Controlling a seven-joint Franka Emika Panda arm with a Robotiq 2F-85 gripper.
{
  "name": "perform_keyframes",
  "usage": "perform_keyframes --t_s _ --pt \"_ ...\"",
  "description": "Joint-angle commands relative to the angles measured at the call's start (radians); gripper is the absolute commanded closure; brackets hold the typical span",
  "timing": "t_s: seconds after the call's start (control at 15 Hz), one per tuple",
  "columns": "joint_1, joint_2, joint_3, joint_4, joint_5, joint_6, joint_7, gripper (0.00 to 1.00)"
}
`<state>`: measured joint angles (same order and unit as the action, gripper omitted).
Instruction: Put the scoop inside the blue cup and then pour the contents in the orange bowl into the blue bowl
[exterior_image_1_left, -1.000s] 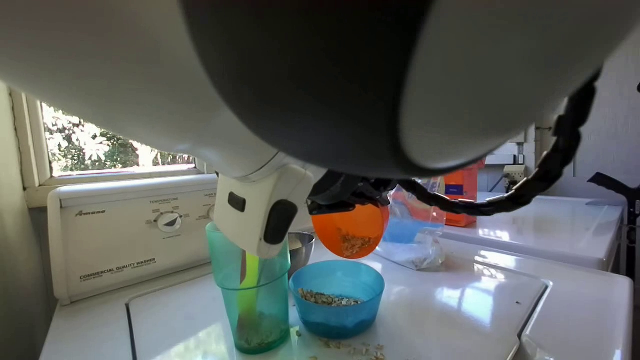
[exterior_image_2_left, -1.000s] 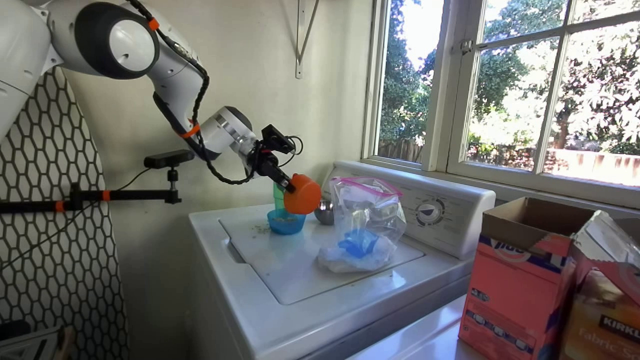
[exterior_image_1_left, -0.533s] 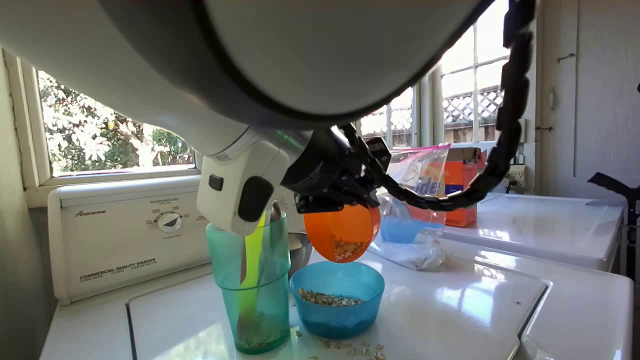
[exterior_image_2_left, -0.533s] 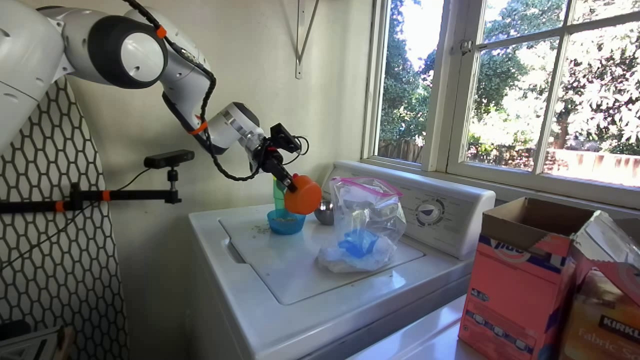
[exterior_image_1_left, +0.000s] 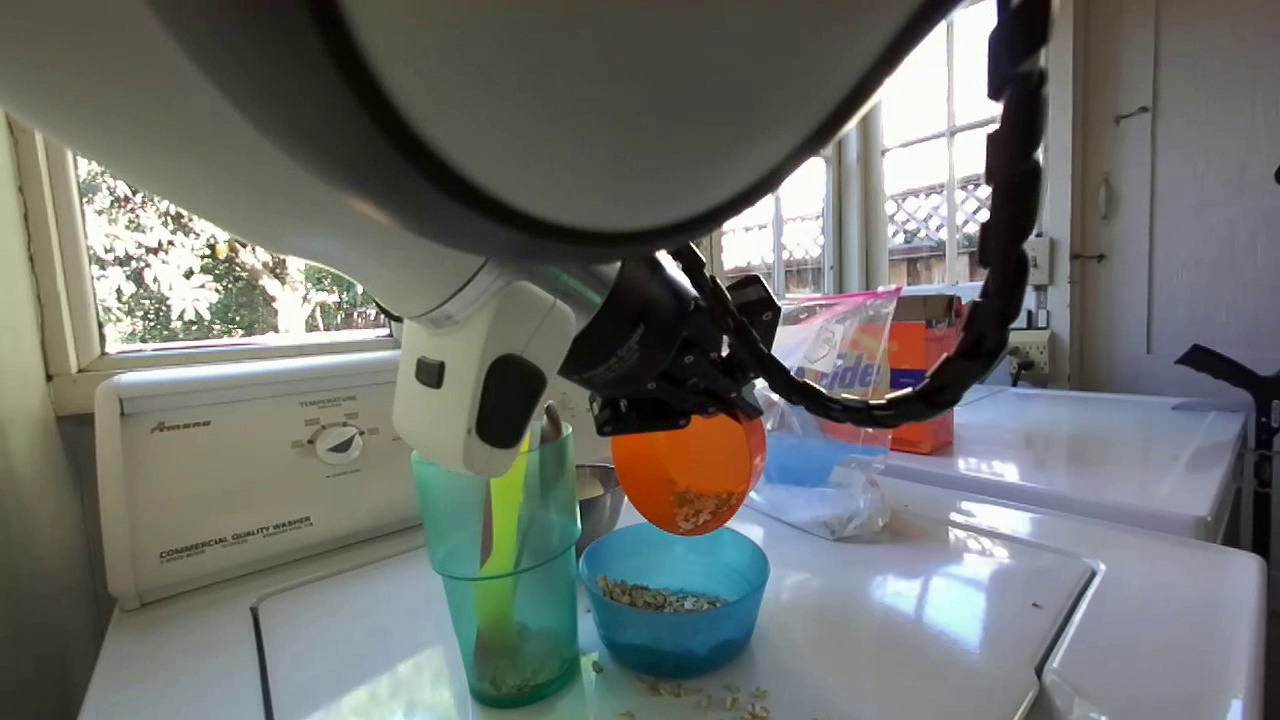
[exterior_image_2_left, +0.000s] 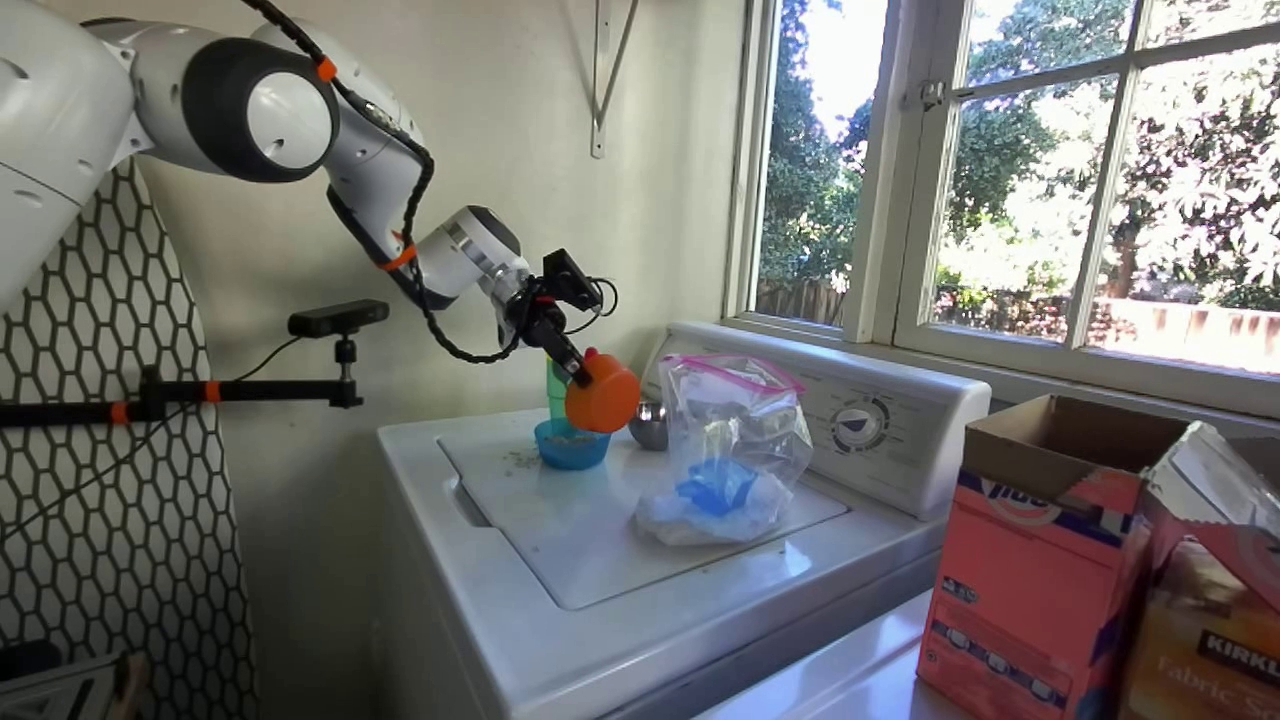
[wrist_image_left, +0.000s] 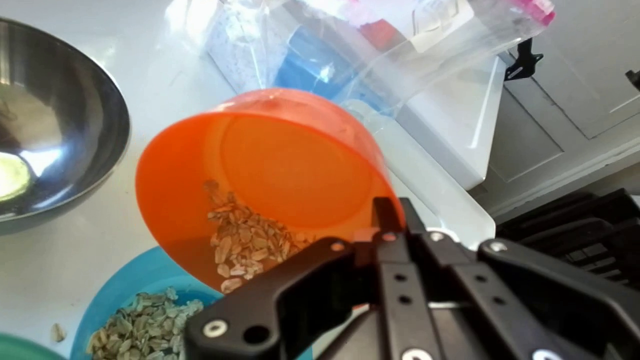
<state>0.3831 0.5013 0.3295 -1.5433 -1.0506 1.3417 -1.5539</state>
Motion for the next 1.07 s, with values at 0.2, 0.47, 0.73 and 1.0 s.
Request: perform_keyframes --t_s 0.2,0.47,0.73,1.0 --pt "0.057 0.059 -0.015 0.057 -0.03 -0.143 -0.11 0.99" --pt "0.091 0.086 -0.025 0.138 -0.069 -0.225 -0.178 0.99" --pt "0.119 0.117 -0.037 0.209 -0.118 -0.311 -0.283 0.99" --pt "0.142 0.16 -0.046 0.265 -0.166 -0.362 -0.39 0.99"
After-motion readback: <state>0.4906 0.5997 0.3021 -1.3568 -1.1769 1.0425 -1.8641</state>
